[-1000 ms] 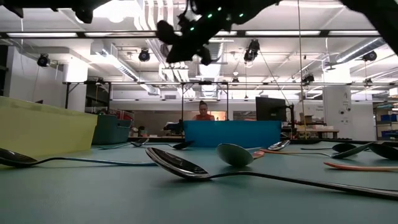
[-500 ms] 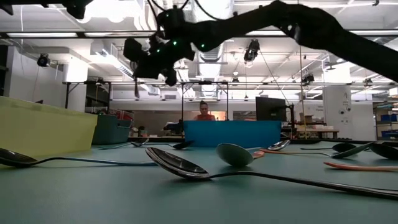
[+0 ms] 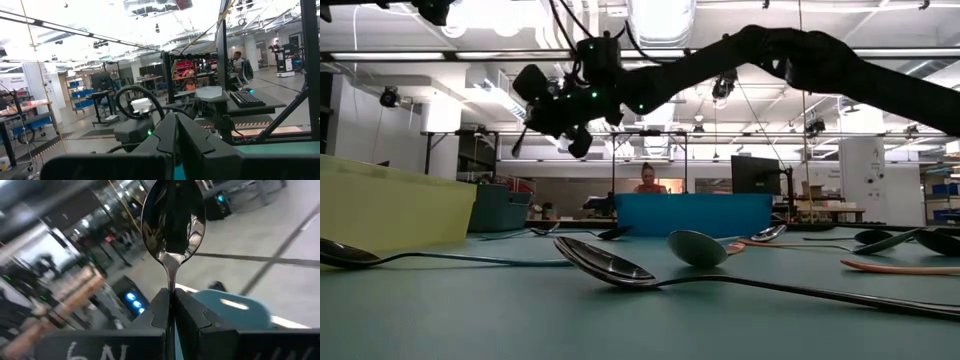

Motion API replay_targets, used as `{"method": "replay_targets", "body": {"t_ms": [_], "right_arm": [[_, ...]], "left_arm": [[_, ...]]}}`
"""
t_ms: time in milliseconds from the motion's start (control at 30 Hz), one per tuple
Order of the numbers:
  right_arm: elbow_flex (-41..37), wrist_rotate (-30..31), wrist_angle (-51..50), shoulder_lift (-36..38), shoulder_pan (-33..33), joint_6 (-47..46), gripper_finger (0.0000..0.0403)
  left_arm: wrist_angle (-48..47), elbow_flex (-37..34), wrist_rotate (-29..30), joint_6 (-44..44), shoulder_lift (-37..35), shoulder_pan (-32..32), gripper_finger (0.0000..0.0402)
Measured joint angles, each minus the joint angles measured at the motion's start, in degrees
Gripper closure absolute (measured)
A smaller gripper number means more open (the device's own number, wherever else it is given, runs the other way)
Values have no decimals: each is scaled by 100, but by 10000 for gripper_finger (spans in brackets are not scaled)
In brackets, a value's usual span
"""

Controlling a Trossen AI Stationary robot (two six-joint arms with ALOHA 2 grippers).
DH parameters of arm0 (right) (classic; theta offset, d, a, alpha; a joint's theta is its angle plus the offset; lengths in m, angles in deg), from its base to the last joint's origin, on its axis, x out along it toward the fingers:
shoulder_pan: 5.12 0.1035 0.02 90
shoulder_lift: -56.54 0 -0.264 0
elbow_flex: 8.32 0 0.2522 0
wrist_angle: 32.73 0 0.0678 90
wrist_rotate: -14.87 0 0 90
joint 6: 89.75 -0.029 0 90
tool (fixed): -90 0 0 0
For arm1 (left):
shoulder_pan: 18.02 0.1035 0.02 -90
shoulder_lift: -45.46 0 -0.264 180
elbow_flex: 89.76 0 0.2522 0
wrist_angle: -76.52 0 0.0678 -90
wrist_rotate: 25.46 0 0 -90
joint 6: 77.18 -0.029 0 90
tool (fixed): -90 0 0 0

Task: Sort silverware by color (type)
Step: Put the black spoon into the blue bin

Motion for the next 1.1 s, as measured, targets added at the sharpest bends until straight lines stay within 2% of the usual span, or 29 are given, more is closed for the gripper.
{"method": "replay_targets", "body": {"t_ms": [267, 500, 900, 1100], "right_arm": [[-2, 6, 729, -448, 54, -279, 394], [-4, 181, 884, -622, 64, -367, 394], [-4, 486, 914, -622, 164, 399, 394], [-4, 501, 872, -622, 152, 441, 394]], "left_arm": [[2, 0, 0, -22, 15, 0, 402], [-5, 0, 0, -29, 15, 0, 402], [-3, 0, 0, -64, 17, 0, 402], [-3, 0, 0, -68, 17, 0, 402]]}}
